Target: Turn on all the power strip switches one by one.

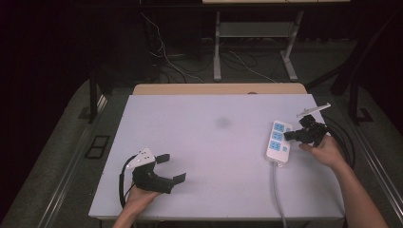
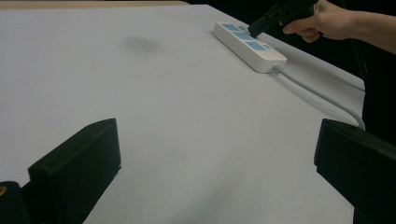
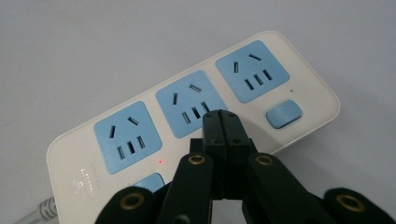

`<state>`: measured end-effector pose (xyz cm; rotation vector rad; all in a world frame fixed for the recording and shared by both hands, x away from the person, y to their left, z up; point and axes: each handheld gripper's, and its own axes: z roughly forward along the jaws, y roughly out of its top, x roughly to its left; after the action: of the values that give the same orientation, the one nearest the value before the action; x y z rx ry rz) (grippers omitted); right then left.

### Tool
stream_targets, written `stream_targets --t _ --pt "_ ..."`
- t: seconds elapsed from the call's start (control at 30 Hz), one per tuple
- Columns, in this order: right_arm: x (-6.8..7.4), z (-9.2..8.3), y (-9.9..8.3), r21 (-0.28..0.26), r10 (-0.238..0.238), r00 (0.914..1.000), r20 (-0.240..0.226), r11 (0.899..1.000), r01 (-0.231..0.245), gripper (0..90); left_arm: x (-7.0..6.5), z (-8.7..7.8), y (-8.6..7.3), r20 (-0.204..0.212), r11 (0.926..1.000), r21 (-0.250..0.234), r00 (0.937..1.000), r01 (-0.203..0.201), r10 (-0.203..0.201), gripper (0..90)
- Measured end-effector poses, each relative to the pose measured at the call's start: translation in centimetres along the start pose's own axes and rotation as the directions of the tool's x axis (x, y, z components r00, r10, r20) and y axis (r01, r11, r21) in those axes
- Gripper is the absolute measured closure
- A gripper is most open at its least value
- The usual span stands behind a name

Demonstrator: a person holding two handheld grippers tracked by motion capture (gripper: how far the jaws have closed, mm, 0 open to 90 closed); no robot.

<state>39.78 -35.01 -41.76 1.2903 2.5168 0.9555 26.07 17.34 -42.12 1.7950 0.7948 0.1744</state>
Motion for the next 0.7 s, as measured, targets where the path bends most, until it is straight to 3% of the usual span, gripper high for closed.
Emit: stream_targets --t 0.2,0.7 --pt "-0.05 -0.08 -0.67 -0.045 0.027 0.9996 -0.005 0.999 -0.027 90.0 0.14 0.02 0.03 0.001 1.0 -0.001 1.0 0.004 -0.004 0.0" --pt "-0.59 -0.84 -0.84 -0.041 0.048 0.9983 -0.031 0.998 -0.049 90.0 0.21 0.0 0.01 0.001 0.9999 -0.004 1.0 0.01 -0.01 0.0"
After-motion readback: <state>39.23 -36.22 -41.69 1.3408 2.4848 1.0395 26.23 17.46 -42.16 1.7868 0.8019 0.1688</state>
